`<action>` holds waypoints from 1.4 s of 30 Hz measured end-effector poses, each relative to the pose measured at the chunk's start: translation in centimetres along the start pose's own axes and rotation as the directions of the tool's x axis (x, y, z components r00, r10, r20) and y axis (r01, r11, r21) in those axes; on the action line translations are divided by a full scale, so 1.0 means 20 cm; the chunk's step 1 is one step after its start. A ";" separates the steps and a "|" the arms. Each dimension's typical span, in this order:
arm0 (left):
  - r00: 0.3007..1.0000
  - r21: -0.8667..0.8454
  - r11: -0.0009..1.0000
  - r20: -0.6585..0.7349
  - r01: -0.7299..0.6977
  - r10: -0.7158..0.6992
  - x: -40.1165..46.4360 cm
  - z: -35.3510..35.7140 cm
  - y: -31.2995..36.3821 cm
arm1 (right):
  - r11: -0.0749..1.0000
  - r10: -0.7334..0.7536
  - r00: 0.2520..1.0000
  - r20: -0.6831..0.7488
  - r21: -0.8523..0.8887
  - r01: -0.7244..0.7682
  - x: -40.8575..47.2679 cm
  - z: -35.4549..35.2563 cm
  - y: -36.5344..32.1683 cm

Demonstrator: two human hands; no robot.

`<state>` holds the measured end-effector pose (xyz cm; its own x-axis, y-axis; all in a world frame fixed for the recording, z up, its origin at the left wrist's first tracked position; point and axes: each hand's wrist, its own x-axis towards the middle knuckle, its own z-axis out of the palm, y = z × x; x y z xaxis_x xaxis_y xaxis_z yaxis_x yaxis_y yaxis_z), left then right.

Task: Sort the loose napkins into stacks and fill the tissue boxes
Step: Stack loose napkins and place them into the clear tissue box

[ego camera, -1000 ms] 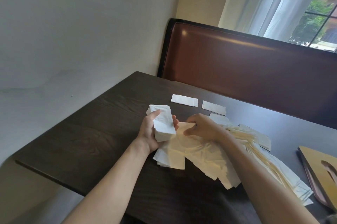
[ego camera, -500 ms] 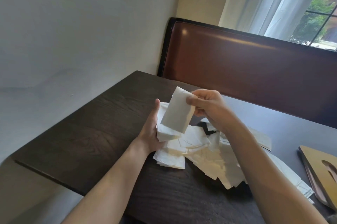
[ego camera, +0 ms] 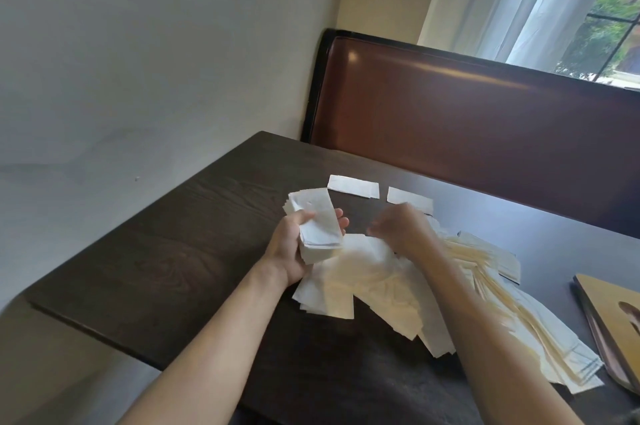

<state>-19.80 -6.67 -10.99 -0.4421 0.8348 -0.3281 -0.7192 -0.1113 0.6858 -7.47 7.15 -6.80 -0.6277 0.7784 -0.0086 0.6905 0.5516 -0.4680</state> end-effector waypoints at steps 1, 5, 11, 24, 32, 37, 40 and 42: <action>0.999 0.000 1.000 -0.032 0.001 -0.001 0.00 0.00 0.00 | 0.992 0.003 0.998 0.059 -0.128 0.004 0.00 0.03 0.02; 0.993 0.100 0.995 -0.118 -0.001 0.013 0.00 0.01 0.00 | 0.942 -0.042 0.993 0.114 -0.326 0.077 -0.04 0.10 0.02; 0.992 0.210 0.977 -0.110 -0.042 0.066 -0.05 -0.02 0.03 | 0.996 -0.087 0.992 0.087 -0.026 0.090 0.03 0.16 0.00; 0.962 0.338 0.940 -0.241 -0.041 0.129 0.00 0.00 -0.01 | 0.614 0.133 0.964 -0.232 0.782 0.104 0.04 0.14 0.01; 0.988 0.065 0.991 -0.096 -0.113 0.119 0.00 0.05 0.02 | 0.173 0.000 0.999 -0.046 0.984 0.045 0.03 0.05 -0.09; 0.981 0.139 0.971 0.046 -0.196 0.191 0.02 0.05 -0.02 | 0.485 -0.020 0.998 -0.061 0.872 0.063 0.02 0.17 -0.11; 0.981 0.190 0.962 0.047 -0.195 0.190 0.02 0.06 -0.03 | 0.553 -0.009 0.996 -0.094 0.829 0.083 0.02 0.20 -0.11; 0.985 0.229 0.959 -0.007 -0.166 0.172 0.04 0.06 -0.04 | 0.565 -0.016 0.999 -0.049 0.824 0.049 0.02 0.18 -0.10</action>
<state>-18.94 -5.31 -10.97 -0.5625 0.7997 -0.2097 -0.4940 -0.1217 0.8609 -10.43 5.34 -9.16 -0.6202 0.7833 0.0417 0.0632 0.1029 -0.9927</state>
